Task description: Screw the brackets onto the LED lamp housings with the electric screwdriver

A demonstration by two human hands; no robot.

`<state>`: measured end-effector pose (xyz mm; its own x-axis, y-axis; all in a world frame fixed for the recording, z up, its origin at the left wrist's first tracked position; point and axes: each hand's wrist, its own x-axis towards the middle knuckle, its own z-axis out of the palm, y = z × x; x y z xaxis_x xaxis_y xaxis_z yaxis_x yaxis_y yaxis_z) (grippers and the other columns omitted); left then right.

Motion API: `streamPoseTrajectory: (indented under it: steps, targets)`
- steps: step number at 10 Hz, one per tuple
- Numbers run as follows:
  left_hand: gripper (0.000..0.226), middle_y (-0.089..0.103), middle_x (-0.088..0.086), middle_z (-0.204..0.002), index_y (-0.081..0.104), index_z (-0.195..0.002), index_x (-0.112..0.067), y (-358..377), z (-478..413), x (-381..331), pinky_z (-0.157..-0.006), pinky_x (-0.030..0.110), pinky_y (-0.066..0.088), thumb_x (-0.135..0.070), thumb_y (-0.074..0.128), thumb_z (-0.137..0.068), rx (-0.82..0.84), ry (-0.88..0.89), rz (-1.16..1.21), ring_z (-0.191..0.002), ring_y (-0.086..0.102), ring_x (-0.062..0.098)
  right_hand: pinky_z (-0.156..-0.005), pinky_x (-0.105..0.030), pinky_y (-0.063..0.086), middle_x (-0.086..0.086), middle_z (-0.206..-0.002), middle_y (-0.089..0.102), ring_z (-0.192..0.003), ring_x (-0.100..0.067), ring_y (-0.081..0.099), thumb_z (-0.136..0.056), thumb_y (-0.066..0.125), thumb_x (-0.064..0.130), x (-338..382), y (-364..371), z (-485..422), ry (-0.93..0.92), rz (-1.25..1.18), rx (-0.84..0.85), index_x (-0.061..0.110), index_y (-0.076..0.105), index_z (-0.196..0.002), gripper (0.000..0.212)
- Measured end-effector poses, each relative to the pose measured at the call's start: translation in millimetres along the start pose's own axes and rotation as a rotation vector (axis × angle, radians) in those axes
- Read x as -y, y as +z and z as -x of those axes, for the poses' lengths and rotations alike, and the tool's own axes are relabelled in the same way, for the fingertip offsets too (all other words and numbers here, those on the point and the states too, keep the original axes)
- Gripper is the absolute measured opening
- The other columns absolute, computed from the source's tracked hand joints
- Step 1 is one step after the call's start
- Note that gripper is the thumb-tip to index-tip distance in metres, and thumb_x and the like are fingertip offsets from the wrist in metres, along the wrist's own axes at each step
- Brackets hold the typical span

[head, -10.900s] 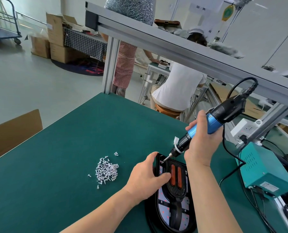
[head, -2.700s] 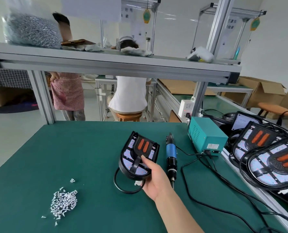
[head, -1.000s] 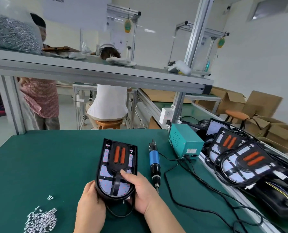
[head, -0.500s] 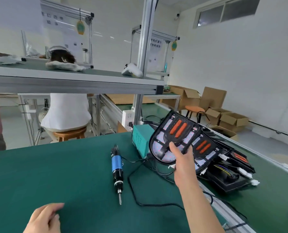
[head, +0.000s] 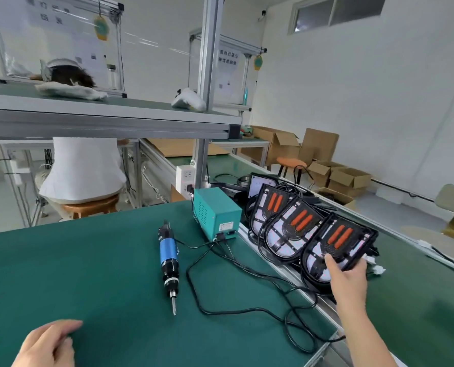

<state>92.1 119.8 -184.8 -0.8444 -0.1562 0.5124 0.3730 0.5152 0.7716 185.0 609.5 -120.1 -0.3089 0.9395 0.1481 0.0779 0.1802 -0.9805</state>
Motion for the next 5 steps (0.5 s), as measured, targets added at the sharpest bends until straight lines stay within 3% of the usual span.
streamPoseTrajectory:
  steps: [1,2,3,4,5]
  targets:
    - [0.035,0.057,-0.020,-0.109,0.068,-0.085,-0.027,-1.5,-1.4,-2.9,-0.083,-0.006,0.032,-0.008,0.044,-0.068,0.000,-0.021,0.010,-0.092,0.049,-0.017,-0.097,-0.045,0.043,-0.016,-0.130,0.063,-0.111,-0.035,0.059,-0.089,0.075,0.033,0.3,4.8,-5.4,0.017,0.078,-0.041,0.013,0.038,-0.143,0.068]
    - [0.034,0.063,-0.014,-0.100,0.065,-0.085,-0.031,-2.4,-2.4,-3.2,-0.081,-0.006,0.031,-0.006,0.047,-0.070,0.005,-0.041,-0.020,-0.091,0.048,-0.020,-0.105,-0.054,0.040,-0.022,-0.141,0.056,-0.128,-0.043,0.053,-0.088,0.077,0.040,0.6,10.4,-8.6,0.021,0.197,-0.057,0.014,0.017,-0.158,0.096]
    - [0.033,0.064,-0.005,-0.095,0.066,-0.082,-0.032,-0.2,-1.2,-4.7,-0.077,-0.005,0.032,-0.003,0.052,-0.074,-0.026,-0.048,-0.049,-0.088,0.049,-0.020,-0.106,-0.060,0.038,-0.023,-0.139,0.058,-0.128,-0.046,0.053,-0.085,0.078,0.045,2.6,11.6,-12.6,0.036,0.257,-0.068,0.017,0.015,-0.159,0.101]
    - [0.039,0.064,-0.014,-0.102,0.070,-0.083,-0.031,-0.1,1.5,-8.7,-0.072,-0.008,0.031,0.008,0.063,-0.080,-0.043,-0.102,-0.051,-0.085,0.046,-0.026,-0.106,-0.061,0.038,-0.024,-0.140,0.056,-0.127,-0.048,0.053,-0.085,0.079,0.044,5.9,15.2,-17.7,0.060,0.279,-0.067,0.015,0.016,-0.158,0.101]
    - [0.045,0.065,0.005,-0.101,0.073,-0.086,-0.025,3.0,2.0,-19.0,-0.074,0.008,0.039,0.018,0.062,-0.081,-0.053,-0.169,-0.063,-0.086,0.051,-0.021,-0.104,-0.062,0.039,-0.030,-0.148,0.041,-0.129,-0.051,0.047,-0.088,0.078,0.034,7.2,16.5,-16.2,0.078,0.317,-0.081,0.004,0.013,-0.157,0.099]
